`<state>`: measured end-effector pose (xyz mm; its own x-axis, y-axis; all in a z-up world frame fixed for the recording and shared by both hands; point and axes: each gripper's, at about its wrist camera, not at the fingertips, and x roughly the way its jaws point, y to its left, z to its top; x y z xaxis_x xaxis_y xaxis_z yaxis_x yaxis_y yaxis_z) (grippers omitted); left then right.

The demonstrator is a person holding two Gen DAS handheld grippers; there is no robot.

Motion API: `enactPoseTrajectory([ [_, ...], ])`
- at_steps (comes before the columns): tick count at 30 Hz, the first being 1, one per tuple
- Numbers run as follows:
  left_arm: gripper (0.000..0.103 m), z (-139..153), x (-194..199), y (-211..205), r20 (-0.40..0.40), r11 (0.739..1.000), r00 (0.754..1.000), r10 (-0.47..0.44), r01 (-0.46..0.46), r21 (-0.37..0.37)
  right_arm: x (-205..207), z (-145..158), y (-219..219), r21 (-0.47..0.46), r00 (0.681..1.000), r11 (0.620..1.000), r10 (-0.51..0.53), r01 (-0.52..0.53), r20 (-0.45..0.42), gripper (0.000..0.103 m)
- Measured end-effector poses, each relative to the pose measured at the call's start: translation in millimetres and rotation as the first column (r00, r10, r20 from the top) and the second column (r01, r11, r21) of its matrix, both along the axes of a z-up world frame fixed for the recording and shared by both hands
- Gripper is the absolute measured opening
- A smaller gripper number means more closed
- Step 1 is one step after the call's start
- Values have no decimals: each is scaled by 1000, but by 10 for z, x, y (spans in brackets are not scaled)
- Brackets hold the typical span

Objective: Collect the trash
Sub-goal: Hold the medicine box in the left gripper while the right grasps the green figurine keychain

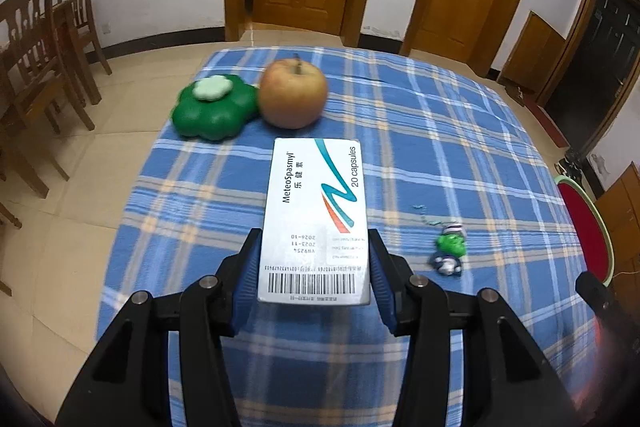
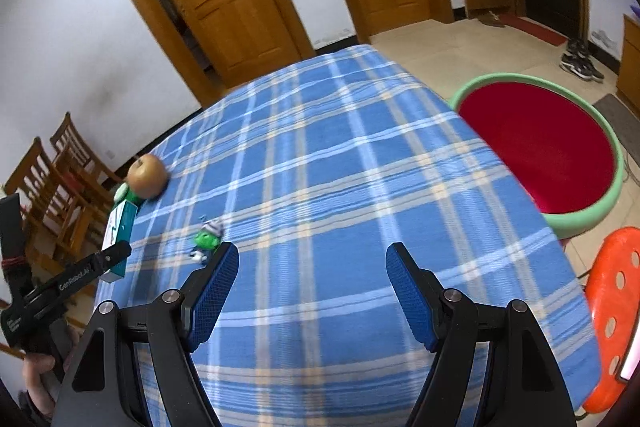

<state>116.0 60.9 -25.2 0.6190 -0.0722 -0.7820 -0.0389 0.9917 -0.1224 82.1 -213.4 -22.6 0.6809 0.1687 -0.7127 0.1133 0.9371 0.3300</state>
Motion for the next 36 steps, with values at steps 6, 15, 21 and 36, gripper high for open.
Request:
enactPoseTrajectory([
  [6, 50, -47, -56, 193, -2, 1000, 1000, 24, -24, -3, 106, -10, 333, -33, 998, 998, 59, -59, -13, 77],
  [15, 50, -198, -46, 417, -30, 998, 997, 65, -66, -25, 345, -145, 713, -49, 992, 991, 126, -128, -31, 77],
  [21, 50, -262, -28, 477, -43, 996, 996, 77, -79, -39, 551, -289, 941, -63, 984, 983, 170, -173, -54, 77],
  [36, 50, -301, -10, 453, -50, 996, 996, 74, -76, -38, 718, -450, 1242, -175, 969, 954, 237, -245, -68, 37],
])
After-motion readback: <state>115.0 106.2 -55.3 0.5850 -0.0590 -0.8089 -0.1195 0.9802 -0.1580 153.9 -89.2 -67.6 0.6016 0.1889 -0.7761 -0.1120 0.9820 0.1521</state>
